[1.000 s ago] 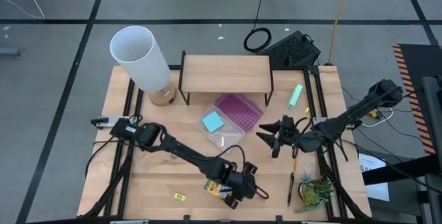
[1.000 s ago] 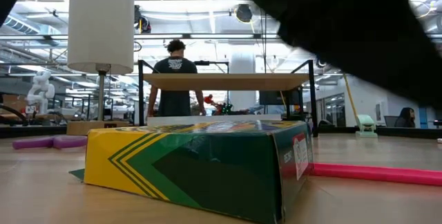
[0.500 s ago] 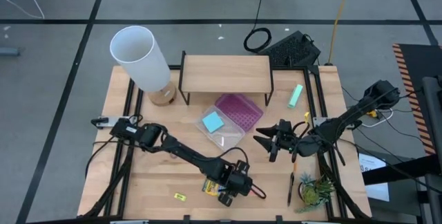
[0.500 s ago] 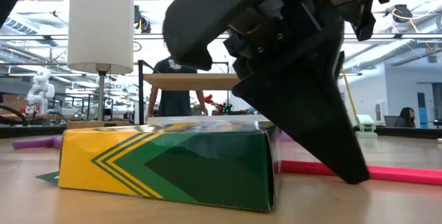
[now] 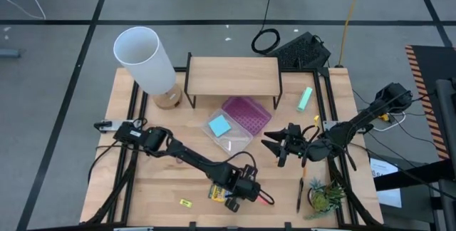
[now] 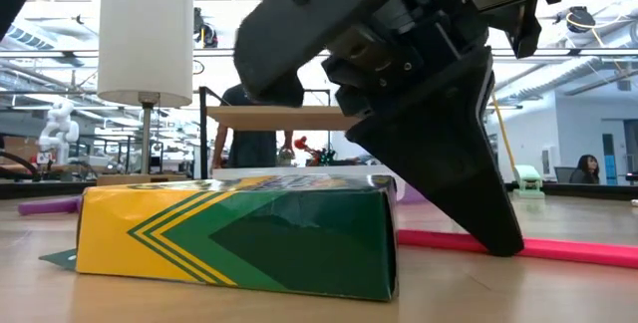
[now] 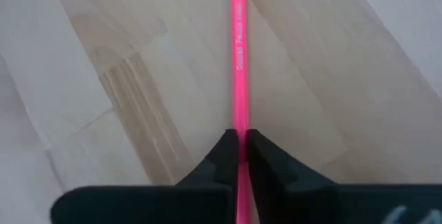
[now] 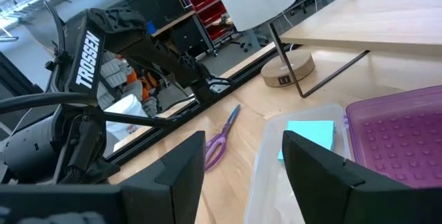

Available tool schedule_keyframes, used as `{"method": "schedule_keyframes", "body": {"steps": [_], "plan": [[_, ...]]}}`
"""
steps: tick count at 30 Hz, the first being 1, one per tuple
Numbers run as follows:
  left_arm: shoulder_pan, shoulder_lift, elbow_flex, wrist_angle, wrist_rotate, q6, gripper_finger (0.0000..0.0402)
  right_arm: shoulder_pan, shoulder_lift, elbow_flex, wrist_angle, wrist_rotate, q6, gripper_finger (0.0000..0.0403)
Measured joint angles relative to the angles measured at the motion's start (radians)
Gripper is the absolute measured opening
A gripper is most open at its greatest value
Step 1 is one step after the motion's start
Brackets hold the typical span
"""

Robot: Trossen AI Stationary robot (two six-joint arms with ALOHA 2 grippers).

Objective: Pack school essentials
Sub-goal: Put the pink pencil into the supply box

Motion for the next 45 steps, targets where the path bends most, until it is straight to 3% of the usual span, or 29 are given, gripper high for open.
{"method": "schedule_keyframes", "body": {"steps": [10, 25, 33, 39, 45], "plan": [[0.002, 0.002, -0.001, 0.015, -0.006, 0.002, 0.0048, 0.000, 0.000, 0.000, 0.000, 0.000, -0.004, 0.0185], [0.005, -0.006, -0.002, 0.012, -0.014, -0.002, 0.0051, 0.006, -0.001, 0.000, 0.009, 0.000, -0.018, 0.0185], [0.006, -0.056, -0.003, -0.060, -0.042, -0.002, 0.0051, 0.042, -0.002, -0.001, 0.108, 0.000, -0.121, 0.0185], [0.004, -0.122, -0.002, -0.142, -0.119, 0.006, 0.0051, 0.085, -0.003, -0.001, 0.143, 0.079, -0.181, 0.0185], [0.008, -0.145, -0.003, -0.214, -0.123, -0.014, 0.0053, 0.122, -0.005, -0.001, 0.172, 0.130, -0.215, 0.0185]]}}
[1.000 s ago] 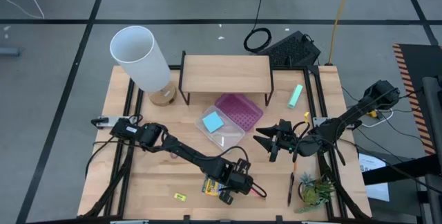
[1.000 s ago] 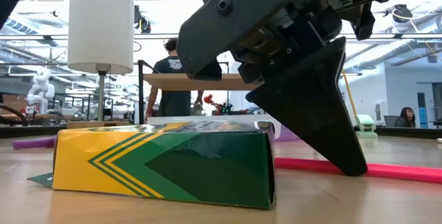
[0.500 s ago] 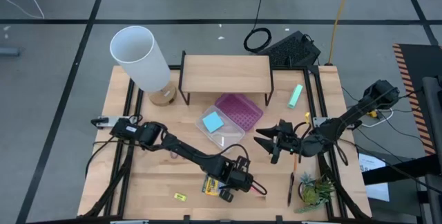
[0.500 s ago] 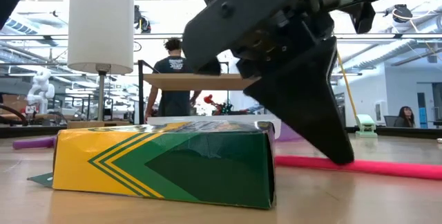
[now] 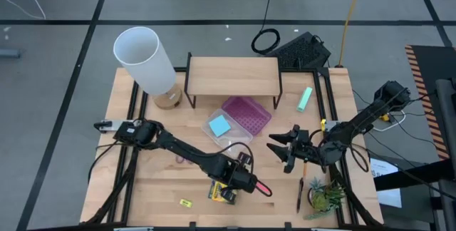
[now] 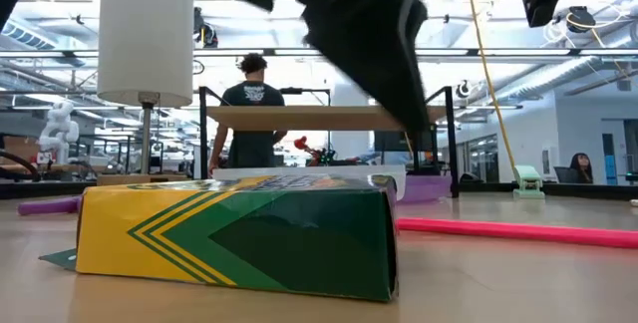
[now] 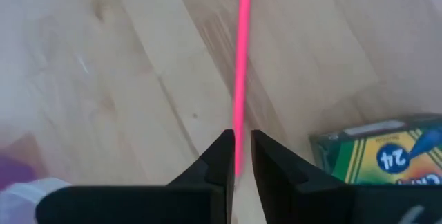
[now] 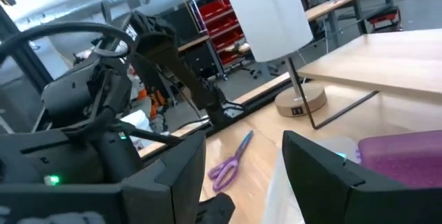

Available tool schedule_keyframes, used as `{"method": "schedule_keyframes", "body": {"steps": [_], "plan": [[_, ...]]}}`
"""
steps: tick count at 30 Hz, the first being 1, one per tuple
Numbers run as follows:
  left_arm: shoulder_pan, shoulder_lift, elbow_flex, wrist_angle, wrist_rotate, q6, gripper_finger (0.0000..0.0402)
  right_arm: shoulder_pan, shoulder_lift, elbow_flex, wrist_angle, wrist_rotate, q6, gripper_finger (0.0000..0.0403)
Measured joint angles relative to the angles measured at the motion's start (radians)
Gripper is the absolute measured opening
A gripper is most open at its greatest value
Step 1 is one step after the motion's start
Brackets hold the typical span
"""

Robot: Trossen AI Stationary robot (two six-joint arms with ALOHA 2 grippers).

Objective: Pack school essentials
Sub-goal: Put the pink pencil into the supply box

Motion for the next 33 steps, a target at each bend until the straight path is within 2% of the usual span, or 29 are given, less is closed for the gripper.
{"method": "schedule_keyframes", "body": {"steps": [4, 8, 12, 17, 22, 33], "plan": [[-0.001, 0.006, -0.040, 0.025, -0.012, 0.009, 0.0079, 0.002, 0.006, 0.000, -0.044, 0.000, 0.008, 0.0185], [0.000, 0.006, -0.108, 0.233, 0.000, 0.000, 0.0130, -0.012, 0.005, 0.003, -0.048, 0.001, 0.006, 0.0185], [0.002, 0.006, -0.181, 0.405, 0.008, -0.029, 0.0176, -0.012, 0.011, 0.055, -0.130, 0.002, 0.008, 0.0185], [0.020, 0.006, -0.199, 0.335, 0.012, -0.055, 0.0201, -0.012, 0.041, 0.119, -0.180, 0.029, 0.006, 0.0185], [0.041, 0.007, -0.199, 0.265, 0.003, -0.048, 0.0189, -0.014, 0.060, 0.132, -0.185, 0.028, 0.013, 0.0185], [0.050, 0.016, -0.198, 0.264, 0.034, -0.029, 0.0103, -0.013, 0.059, 0.132, -0.182, 0.028, 0.024, 0.0185]]}}
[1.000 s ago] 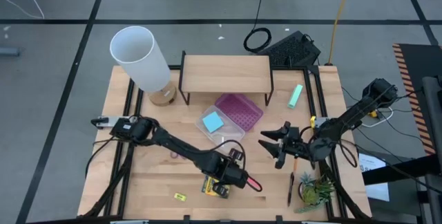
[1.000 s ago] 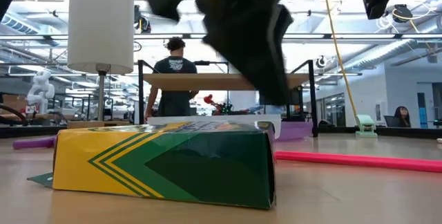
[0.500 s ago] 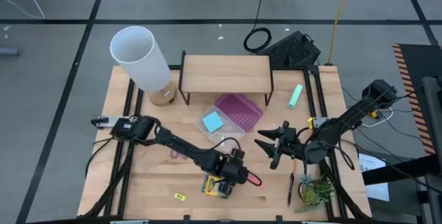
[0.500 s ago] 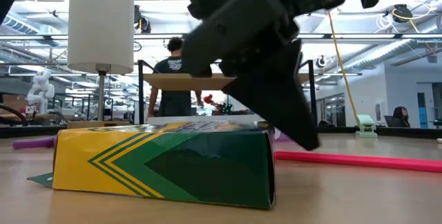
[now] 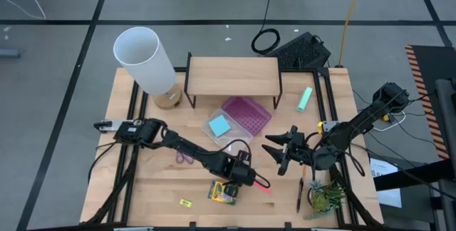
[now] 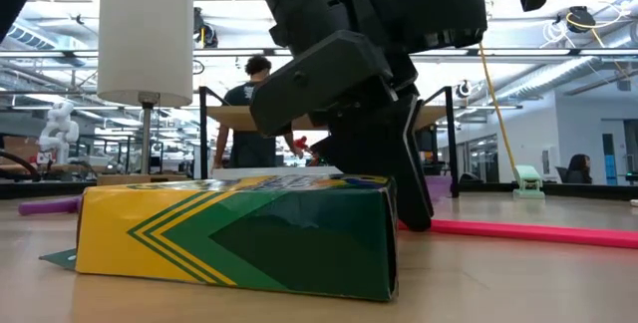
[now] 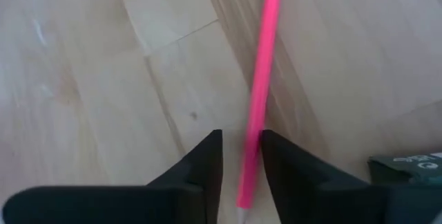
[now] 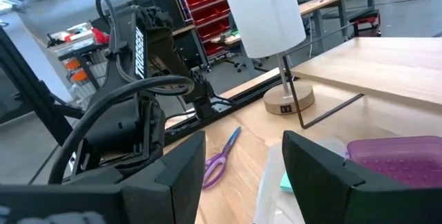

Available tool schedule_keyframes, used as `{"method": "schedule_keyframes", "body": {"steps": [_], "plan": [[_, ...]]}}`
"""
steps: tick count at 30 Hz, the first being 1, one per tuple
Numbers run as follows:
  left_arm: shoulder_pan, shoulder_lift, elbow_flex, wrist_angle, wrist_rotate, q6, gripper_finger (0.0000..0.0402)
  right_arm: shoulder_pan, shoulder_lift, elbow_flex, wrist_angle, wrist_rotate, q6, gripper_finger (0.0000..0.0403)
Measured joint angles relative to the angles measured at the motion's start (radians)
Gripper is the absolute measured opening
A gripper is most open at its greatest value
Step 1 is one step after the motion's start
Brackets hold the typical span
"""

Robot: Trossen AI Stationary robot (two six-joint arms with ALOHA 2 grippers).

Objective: Pack school essentials
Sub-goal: Put the pink pencil into the supply box

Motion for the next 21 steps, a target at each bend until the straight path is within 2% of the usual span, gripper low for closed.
{"method": "schedule_keyframes", "body": {"steps": [12, 21], "plan": [[0.003, 0.052, 0.005, 0.010, 0.039, 0.004, 0.0119, 0.000, 0.000, 0.000, 0.009, -0.001, 0.002, 0.0185], [0.006, 0.054, 0.004, -0.009, 0.076, 0.014, 0.0059, 0.000, 0.000, 0.000, 0.008, -0.001, 0.001, 0.0185]]}}
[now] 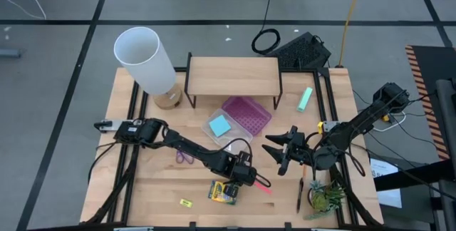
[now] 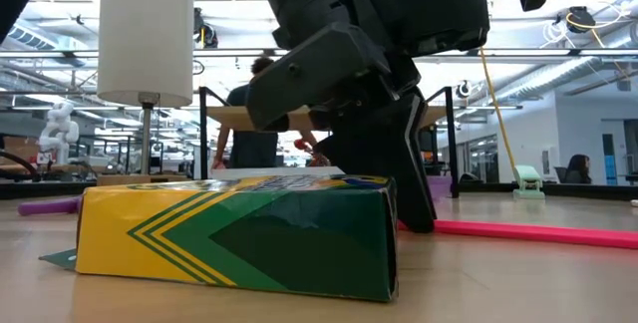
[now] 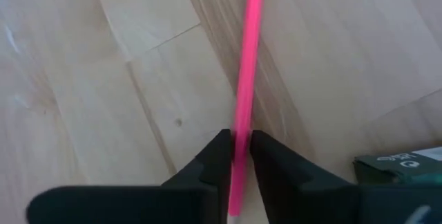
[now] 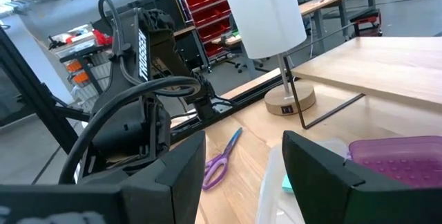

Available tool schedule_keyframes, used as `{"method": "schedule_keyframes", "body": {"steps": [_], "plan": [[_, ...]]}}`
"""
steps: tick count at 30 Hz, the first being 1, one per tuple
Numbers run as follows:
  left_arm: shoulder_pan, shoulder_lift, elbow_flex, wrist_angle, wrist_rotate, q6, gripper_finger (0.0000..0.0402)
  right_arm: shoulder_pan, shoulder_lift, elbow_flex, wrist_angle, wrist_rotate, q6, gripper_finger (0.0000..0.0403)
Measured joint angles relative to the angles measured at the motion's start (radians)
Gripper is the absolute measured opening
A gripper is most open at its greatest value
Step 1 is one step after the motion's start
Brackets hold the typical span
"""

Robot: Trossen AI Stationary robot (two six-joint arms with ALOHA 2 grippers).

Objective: Pack school essentials
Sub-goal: Put the pink pencil into the supply box

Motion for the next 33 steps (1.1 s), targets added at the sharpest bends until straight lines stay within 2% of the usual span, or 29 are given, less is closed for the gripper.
{"method": "schedule_keyframes", "body": {"steps": [8, 16, 21, 29, 33], "plan": [[0.000, 0.000, -0.001, -0.002, 0.001, 0.001, 0.0025, 0.000, 0.000, 0.000, 0.000, 0.000, -0.004, 0.0185], [0.001, -0.046, -0.007, -0.001, 0.001, -0.002, 0.0041, 0.018, 0.000, 0.000, 0.051, 0.000, -0.068, 0.0185], [-0.003, -0.112, -0.011, -0.037, 0.002, 0.006, 0.0035, 0.058, 0.000, 0.000, 0.141, 0.000, -0.160, 0.0185], [-0.001, -0.279, -0.007, -0.256, -0.074, 0.050, 0.0034, 0.126, 0.000, 0.000, 0.160, 0.123, -0.208, 0.0185], [0.022, -0.362, -0.005, -0.412, -0.156, 0.091, 0.0046, 0.134, 0.000, 0.000, 0.168, 0.131, -0.211, 0.0185]]}}
